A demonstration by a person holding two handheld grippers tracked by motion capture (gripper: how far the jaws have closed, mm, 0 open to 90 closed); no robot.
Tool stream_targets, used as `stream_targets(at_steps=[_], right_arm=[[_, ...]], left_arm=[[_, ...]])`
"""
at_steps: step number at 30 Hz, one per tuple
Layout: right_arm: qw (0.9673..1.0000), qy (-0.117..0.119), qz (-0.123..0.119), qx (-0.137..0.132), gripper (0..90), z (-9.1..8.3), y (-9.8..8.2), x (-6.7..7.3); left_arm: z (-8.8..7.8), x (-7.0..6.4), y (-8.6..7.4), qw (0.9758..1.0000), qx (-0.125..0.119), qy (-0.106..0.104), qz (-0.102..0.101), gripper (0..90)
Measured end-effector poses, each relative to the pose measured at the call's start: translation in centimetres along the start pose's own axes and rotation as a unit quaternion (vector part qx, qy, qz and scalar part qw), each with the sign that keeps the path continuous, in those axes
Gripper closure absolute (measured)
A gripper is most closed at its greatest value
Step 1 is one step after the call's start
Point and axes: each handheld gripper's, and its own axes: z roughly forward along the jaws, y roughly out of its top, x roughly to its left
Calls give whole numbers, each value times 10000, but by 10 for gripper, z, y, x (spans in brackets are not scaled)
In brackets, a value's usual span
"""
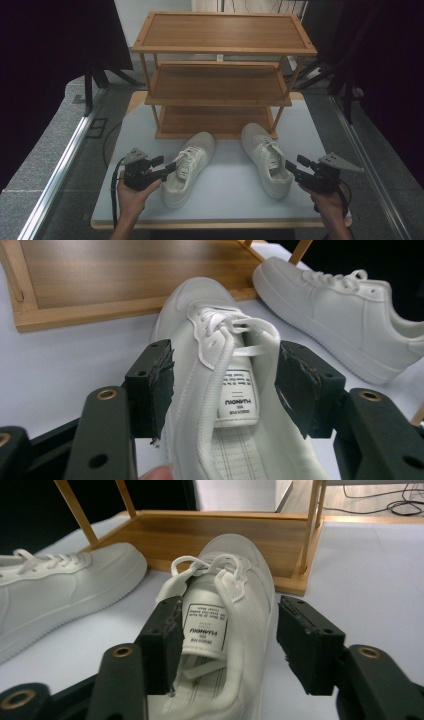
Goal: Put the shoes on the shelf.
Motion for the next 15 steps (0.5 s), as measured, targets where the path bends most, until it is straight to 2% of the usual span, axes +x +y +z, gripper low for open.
stream_targets(at_steps=[1,4,8,9,11,15], right_arm=[[9998,80,-102,125,404,7,6,-1],[9993,162,-199,276,396,16,10,-3],[9980,69,-367,518,398,32,18,-4],[9965,70,-500,665,401,42,22,-4],[9943,-71,-708,794,408,51,23,-3],[9923,-160,-778,946,423,62,23,-3]], left_arm=[[5,-1,2,9999,85,35,121,402],[8,1,5,9996,160,104,195,396],[14,2,9,9990,309,157,271,396],[18,1,8,9985,365,256,324,380],[22,1,8,9981,414,305,346,369],[32,4,8,9969,562,406,380,370]])
